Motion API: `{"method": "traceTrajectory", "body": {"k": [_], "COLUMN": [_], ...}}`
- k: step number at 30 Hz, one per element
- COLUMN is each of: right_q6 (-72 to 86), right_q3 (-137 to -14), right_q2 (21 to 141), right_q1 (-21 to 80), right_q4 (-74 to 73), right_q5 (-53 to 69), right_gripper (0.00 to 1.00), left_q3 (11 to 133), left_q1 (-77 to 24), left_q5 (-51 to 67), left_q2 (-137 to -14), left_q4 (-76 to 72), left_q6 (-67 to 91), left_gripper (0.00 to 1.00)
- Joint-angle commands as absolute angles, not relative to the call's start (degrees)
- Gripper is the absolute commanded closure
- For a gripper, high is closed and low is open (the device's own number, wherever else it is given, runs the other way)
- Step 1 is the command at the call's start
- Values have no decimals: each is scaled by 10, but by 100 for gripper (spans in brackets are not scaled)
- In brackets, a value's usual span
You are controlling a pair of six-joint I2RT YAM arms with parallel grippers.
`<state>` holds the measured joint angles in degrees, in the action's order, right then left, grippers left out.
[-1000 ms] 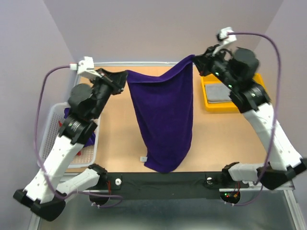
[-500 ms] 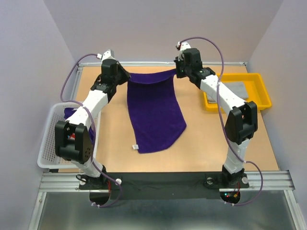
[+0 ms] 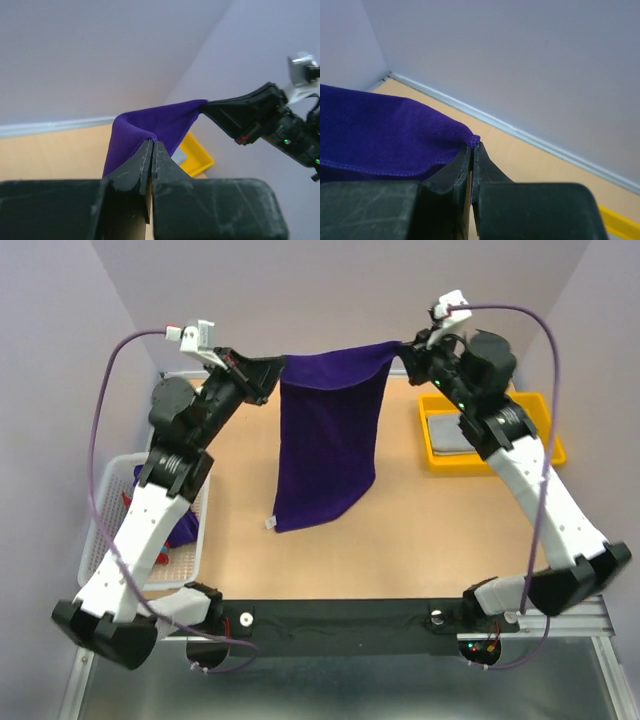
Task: Fold and stack the towels
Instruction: Flatten out the crumpled towel
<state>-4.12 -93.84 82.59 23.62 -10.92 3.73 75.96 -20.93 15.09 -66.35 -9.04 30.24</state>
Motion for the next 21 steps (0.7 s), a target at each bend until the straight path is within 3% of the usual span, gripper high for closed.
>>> {"method": "traceTrajectory", "body": {"k": [1, 11, 21], "right_q6": [-73, -93, -76], "right_q3": [-880, -806, -847], "right_q2": [724, 523, 557], "right_q1": [235, 234, 235], "right_q4": [-65, -66, -60], "right_q5": [110, 211, 184], "right_gripper": [100, 99, 100], "left_q3": [725, 669, 694], "left_q1": [-267, -369, -374], "left_q5": [163, 238, 229], "left_q2": [-578, -453, -475], "left_q4": [-148, -158, -172], "left_q6": [244, 190, 193], "left_gripper": [100, 100, 100]}}
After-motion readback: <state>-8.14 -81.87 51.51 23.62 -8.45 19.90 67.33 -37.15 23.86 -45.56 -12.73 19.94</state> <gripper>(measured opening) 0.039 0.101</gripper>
